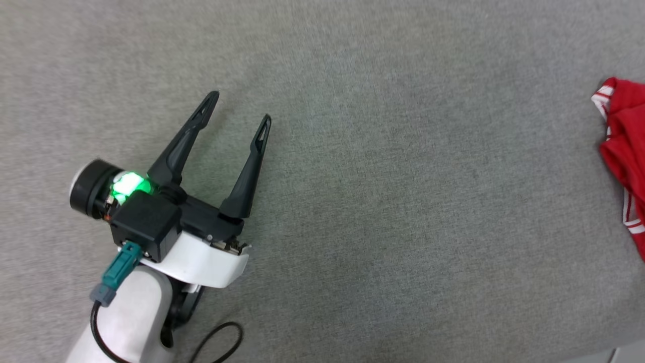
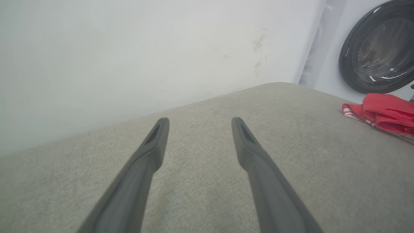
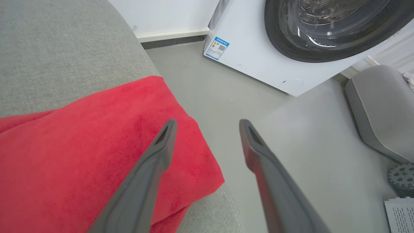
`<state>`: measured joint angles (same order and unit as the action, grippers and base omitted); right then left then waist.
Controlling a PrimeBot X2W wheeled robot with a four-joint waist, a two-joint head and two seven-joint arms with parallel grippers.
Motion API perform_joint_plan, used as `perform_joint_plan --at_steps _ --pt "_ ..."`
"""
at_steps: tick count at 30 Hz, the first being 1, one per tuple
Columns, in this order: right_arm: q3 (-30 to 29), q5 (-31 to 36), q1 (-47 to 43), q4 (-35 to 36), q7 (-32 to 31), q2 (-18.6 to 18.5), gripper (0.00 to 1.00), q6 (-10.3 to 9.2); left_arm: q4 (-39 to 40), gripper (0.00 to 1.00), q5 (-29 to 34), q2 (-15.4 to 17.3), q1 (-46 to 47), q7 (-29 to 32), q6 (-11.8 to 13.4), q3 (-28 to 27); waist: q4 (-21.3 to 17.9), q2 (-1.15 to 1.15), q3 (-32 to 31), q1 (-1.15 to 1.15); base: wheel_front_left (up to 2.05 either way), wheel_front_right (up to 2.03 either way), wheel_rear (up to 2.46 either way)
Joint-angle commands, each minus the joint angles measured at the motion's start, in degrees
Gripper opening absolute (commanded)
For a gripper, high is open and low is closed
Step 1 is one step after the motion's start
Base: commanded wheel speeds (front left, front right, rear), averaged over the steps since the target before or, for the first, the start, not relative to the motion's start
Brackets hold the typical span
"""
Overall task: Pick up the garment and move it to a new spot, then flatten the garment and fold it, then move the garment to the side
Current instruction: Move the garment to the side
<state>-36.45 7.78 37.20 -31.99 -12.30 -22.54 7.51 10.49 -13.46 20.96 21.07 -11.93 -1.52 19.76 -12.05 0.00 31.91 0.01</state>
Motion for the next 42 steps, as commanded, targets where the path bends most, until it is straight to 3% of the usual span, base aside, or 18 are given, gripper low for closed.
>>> perform_joint_plan --at_steps 1,11,20,27,34,42 --pt "-0.47 0.48 0.01 -0.4 1.54 -0.19 1.0 -0.06 -0.28 1.0 -0.41 -0.33 -0.97 -0.5 0.28 -0.21 0.88 0.0 -2.22 -0.01 0.0 0.0 0.0" --pt "-0.49 -3.76 -7.9 -5.55 17.8 -0.92 1.0 -0.06 -6.23 1.0 -3.13 -4.55 -7.51 -2.57 3.44 -0.8 5.67 0.0 -13.97 -0.01 0.0 0.0 0.0" --pt "3.44 -8.15 -17.44 -3.72 24.59 3.49 1.0 -0.05 -9.66 1.0 -4.71 -7.23 -13.93 -3.26 5.81 -3.02 10.02 0.0 -22.08 -0.01 0.0 0.0 0.0" --pt "9.14 -8.54 -24.48 5.32 25.72 10.7 1.0 -0.05 -9.56 1.0 -4.41 -8.09 -17.78 -3.29 7.1 -6.1 11.45 0.0 -25.55 -0.01 0.0 0.0 0.0" --pt "15.99 -7.57 -32.56 19.71 21.96 18.27 1.0 -0.05 -10.51 1.0 -3.7 -8.26 -20.29 -3.29 7.22 -8.26 12.24 0.0 -28.55 -0.01 0.0 0.0 0.0" --pt "24.65 -10.81 -41.78 35.71 15.14 19.67 1.0 -0.05 -12.41 1.0 -2.85 -8.6 -22.88 -3.25 6.7 -9.47 12.03 0.0 -32.02 -0.01 0.0 0.0 0.0"
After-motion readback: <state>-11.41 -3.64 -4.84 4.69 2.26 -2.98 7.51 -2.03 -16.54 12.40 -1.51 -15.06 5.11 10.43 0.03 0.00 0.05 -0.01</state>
